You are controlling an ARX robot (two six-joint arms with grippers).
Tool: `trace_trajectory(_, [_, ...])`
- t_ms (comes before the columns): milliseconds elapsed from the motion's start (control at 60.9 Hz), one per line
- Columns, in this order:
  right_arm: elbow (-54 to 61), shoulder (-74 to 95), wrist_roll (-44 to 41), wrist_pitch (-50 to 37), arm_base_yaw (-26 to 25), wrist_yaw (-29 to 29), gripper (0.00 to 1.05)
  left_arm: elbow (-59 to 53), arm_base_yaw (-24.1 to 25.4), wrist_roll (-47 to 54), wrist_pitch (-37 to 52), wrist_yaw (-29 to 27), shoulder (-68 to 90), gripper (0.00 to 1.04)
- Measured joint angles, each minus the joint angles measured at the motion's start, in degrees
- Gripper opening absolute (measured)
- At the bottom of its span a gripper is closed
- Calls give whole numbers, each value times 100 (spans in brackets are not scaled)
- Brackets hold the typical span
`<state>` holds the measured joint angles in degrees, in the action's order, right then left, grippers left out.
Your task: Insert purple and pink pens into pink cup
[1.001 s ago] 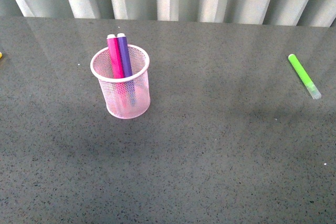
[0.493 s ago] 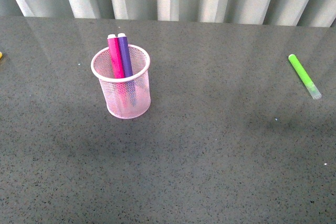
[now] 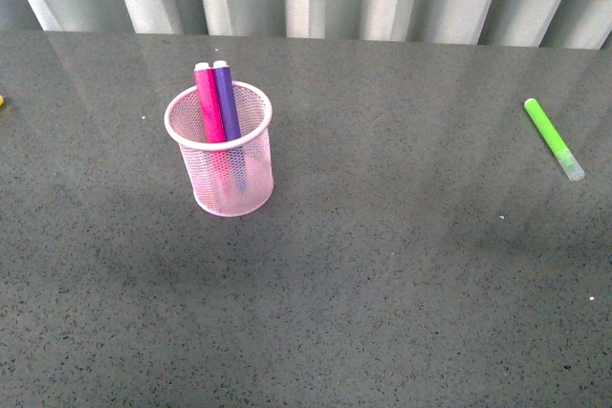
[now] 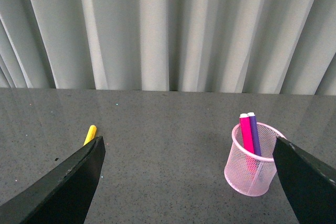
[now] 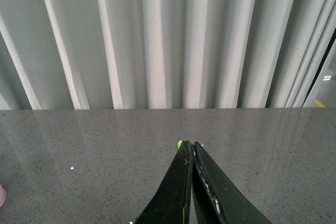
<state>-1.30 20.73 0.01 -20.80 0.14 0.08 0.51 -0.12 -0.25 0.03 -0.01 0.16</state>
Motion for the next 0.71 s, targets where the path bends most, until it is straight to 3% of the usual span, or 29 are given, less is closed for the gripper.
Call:
trace_trajectory(591, [0, -1067, 0, 1054, 0, 0, 3, 0, 0, 0, 0, 0, 0, 98])
trace_trajectory(706, [-2, -1799, 2, 1993, 0, -2, 3, 0, 0, 0, 0, 0, 2, 98])
